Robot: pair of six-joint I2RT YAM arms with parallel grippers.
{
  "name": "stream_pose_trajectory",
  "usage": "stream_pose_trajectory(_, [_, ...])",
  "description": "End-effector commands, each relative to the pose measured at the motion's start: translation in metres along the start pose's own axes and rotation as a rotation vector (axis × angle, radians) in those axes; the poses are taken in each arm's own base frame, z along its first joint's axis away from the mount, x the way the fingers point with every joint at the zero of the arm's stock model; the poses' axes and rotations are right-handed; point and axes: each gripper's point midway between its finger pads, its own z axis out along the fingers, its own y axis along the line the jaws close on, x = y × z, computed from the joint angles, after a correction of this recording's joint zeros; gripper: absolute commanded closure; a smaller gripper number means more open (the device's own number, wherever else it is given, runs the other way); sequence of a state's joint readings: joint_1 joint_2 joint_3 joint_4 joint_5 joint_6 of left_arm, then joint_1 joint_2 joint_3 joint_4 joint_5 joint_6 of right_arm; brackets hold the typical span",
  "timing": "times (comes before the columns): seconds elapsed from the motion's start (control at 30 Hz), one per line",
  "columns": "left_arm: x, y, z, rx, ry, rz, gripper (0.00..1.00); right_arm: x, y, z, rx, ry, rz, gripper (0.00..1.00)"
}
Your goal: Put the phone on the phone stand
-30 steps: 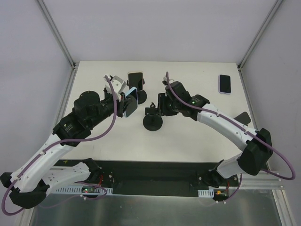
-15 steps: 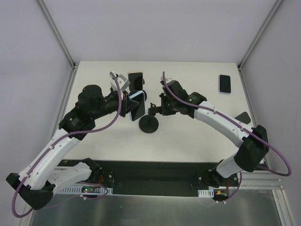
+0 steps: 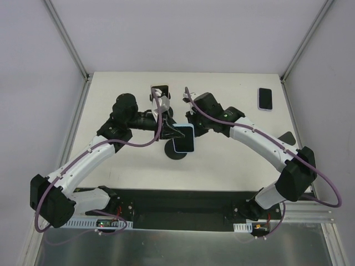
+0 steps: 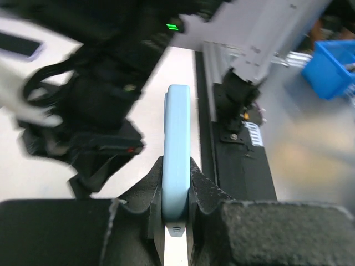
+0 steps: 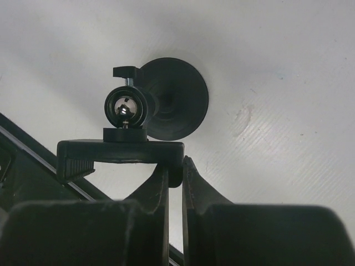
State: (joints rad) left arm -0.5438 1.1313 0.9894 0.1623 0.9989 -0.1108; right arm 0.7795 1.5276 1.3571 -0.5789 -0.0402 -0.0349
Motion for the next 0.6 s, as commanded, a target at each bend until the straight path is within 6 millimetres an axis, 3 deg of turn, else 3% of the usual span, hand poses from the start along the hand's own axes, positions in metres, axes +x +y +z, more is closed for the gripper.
stream_pose_trajectory(0.0, [-0.008, -0.041, 0.009, 0.359, -0.03, 0.258, 1.0, -0.015, 0.019, -0.012, -0.204, -0.062, -0.093, 0.99])
stream_pose_trajectory(0.2, [0.012, -0.017, 0.028, 0.425, -0.006, 0.295, 1.0, -0.012, 0.023, -0.016, -0.333, -0.079, -0.151, 0.99])
stream_pose_trajectory(0.4, [0.008, 0.004, 0.043, 0.448, -0.003, 0.301, 1.0, -0.009, 0.026, -0.017, -0.382, -0.08, -0.176, 0.99])
stream_pose_trajectory(0.57, [0.009, 0.02, 0.044, 0.448, 0.005, 0.277, 1.0, -0.008, 0.022, -0.018, -0.398, -0.084, -0.171, 0.99])
